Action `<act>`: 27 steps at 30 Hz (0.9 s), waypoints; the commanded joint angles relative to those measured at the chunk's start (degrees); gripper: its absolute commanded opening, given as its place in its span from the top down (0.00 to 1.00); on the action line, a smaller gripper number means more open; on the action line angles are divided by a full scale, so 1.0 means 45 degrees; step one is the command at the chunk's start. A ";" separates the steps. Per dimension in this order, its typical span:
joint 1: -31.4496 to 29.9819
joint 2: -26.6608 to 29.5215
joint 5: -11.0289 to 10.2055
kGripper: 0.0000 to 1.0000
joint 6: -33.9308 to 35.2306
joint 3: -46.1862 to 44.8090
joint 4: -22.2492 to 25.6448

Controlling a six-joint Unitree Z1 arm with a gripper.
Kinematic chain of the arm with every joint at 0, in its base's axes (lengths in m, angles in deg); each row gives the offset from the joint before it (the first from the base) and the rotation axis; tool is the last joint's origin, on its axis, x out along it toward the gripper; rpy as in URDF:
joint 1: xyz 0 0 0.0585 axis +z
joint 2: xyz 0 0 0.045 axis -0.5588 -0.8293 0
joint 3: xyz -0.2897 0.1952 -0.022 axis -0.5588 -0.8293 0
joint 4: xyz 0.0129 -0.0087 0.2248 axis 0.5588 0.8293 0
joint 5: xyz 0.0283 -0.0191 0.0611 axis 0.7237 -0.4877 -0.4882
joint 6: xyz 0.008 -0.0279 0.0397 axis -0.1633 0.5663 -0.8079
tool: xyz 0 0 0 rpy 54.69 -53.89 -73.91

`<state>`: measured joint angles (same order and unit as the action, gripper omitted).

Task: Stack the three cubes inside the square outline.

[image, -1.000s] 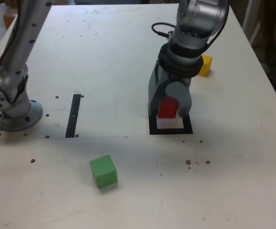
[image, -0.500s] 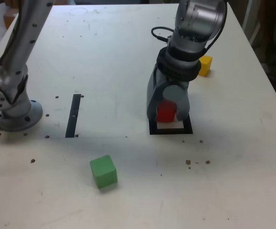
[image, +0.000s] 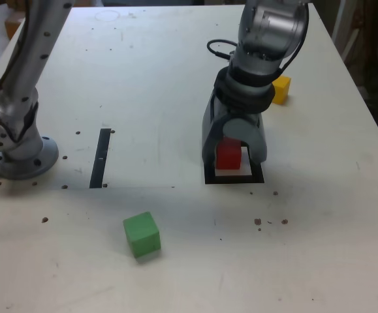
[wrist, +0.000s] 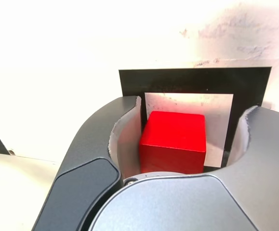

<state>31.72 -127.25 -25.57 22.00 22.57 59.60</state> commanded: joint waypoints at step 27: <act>0.2908 0.0283 -0.1841 0.01 -0.5074 0.4126 0.2292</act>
<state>44.42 -125.52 -33.70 -0.31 40.68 69.75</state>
